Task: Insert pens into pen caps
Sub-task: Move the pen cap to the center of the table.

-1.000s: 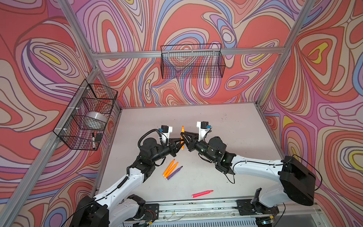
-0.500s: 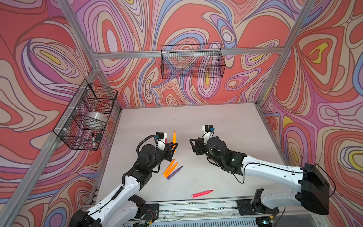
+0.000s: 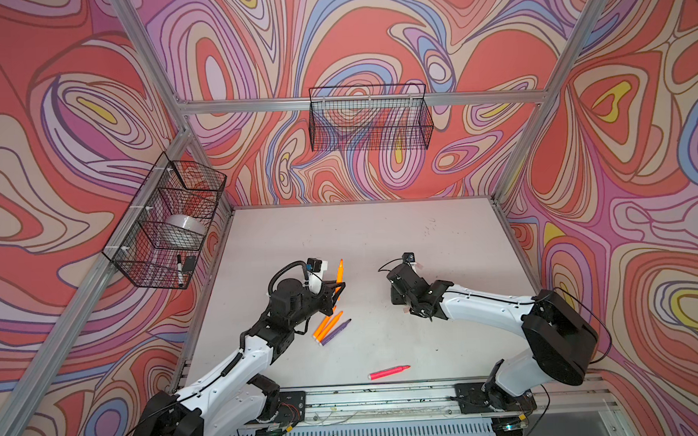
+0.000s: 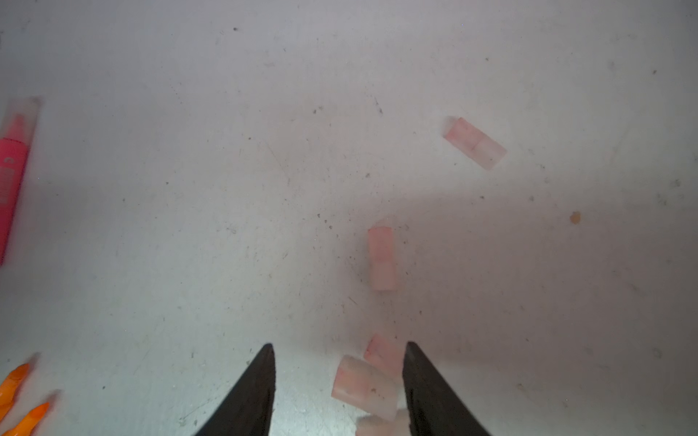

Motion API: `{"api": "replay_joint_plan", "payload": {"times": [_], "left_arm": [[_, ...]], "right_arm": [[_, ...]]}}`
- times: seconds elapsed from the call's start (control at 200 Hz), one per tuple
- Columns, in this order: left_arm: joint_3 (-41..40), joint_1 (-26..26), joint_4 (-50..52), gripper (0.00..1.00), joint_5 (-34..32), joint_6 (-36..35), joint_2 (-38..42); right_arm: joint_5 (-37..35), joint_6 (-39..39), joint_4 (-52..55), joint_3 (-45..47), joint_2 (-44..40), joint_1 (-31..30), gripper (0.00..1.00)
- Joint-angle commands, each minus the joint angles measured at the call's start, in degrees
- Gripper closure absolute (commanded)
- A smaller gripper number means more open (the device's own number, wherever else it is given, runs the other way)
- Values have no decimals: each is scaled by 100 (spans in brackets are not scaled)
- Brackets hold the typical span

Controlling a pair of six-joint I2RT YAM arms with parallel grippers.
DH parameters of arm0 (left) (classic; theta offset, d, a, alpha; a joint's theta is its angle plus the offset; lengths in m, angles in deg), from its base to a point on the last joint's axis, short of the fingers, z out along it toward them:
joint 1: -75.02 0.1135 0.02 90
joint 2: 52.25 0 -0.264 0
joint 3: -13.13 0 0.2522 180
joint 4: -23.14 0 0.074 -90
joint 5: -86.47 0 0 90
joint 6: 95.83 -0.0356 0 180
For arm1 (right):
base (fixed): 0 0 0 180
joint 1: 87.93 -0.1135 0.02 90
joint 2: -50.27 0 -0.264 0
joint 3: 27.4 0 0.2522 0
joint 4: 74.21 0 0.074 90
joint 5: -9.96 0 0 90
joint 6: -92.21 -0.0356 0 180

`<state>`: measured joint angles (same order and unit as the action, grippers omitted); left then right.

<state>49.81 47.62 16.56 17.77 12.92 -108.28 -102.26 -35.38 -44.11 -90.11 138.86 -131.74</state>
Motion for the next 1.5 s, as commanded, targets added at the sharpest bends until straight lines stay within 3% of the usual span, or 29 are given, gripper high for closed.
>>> {"api": "replay_joint_plan", "payload": {"times": [0.0, 0.27, 0.646, 0.921, 1.127, 1.262, 1.497], "left_arm": [[-34, -2, -330, 100, 201, 65, -21], [72, -4, -257, 100, 210, 64, -120], [207, -5, -236, 100, 233, -46, -294], [222, -2, -216, 100, 183, -73, -306], [215, -5, -234, 100, 196, -64, -312], [206, -2, -239, 100, 191, -47, -312], [198, -4, -234, 100, 198, -11, -286]], "right_arm": [[167, 146, -26, 108, 126, 188, 45], [715, 419, -109, -324, 961, 667, 53], [530, 606, -127, -660, 1579, 784, 56], [556, 669, 19, -1061, 1922, 795, 73], [995, 765, -44, -1112, 1922, 786, 88], [1382, 805, -183, -1064, 1874, 667, 90], [1342, 934, -68, -1211, 1851, 29, 88]]}}
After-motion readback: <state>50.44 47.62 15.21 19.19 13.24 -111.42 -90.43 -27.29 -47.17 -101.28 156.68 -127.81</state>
